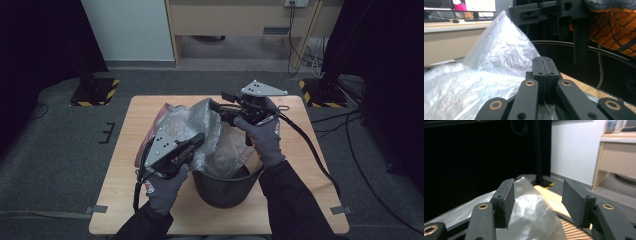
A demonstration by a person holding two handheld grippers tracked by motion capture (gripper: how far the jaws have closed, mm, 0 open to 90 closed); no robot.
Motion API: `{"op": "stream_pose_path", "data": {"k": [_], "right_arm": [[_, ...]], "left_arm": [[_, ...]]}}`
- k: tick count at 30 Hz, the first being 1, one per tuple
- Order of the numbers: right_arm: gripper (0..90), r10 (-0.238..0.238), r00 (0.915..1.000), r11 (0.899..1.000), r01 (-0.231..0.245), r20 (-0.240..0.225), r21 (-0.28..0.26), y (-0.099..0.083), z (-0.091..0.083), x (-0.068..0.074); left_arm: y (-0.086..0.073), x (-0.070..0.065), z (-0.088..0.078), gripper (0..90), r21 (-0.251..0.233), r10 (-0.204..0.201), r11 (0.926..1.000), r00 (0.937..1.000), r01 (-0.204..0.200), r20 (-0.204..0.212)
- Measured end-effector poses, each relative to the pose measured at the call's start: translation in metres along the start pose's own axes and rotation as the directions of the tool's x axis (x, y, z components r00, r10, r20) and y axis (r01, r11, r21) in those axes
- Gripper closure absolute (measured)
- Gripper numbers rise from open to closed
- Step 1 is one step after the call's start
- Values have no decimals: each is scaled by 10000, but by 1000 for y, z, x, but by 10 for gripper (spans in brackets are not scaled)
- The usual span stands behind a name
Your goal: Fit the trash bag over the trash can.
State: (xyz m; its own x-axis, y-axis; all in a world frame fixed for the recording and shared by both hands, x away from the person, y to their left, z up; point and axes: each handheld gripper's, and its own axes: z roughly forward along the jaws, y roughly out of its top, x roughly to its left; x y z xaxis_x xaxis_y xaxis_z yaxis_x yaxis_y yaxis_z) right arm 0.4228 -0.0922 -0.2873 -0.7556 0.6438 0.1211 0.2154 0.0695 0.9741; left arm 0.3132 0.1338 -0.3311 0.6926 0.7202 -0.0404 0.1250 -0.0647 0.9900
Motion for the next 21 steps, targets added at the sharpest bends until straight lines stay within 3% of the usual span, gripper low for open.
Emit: {"op": "stream_pose_path", "data": {"k": [5, 8, 13, 18, 21], "right_arm": [[469, -118, 9984, 9997, 130, -560, 195, -2, 7, 6], [590, -195, 9963, 9973, 252, -840, 683, -4, 11, 9], [898, -445, 9910, 9847, 648, -1262, 1617, -8, 15, 12], [900, -481, 9949, 9784, 648, -883, 1962, -6, 10, 9], [900, -553, 9958, 9766, 690, -723, 2037, -3, 6, 6]], "left_arm": [[-4, 2, 3, 890, 161, -179, 9997, 9998, 178, 57], [-5, 3, 4, 885, 169, -356, 9992, 9993, 354, 137], [-6, 5, 3, 868, 181, -728, 9972, 9971, 724, 241], [1, 10, -6, 735, -291, -1265, 9913, 9900, 1285, 632], [12, 19, -22, 648, -834, -1384, 9868, 9903, 1391, 134]]}}
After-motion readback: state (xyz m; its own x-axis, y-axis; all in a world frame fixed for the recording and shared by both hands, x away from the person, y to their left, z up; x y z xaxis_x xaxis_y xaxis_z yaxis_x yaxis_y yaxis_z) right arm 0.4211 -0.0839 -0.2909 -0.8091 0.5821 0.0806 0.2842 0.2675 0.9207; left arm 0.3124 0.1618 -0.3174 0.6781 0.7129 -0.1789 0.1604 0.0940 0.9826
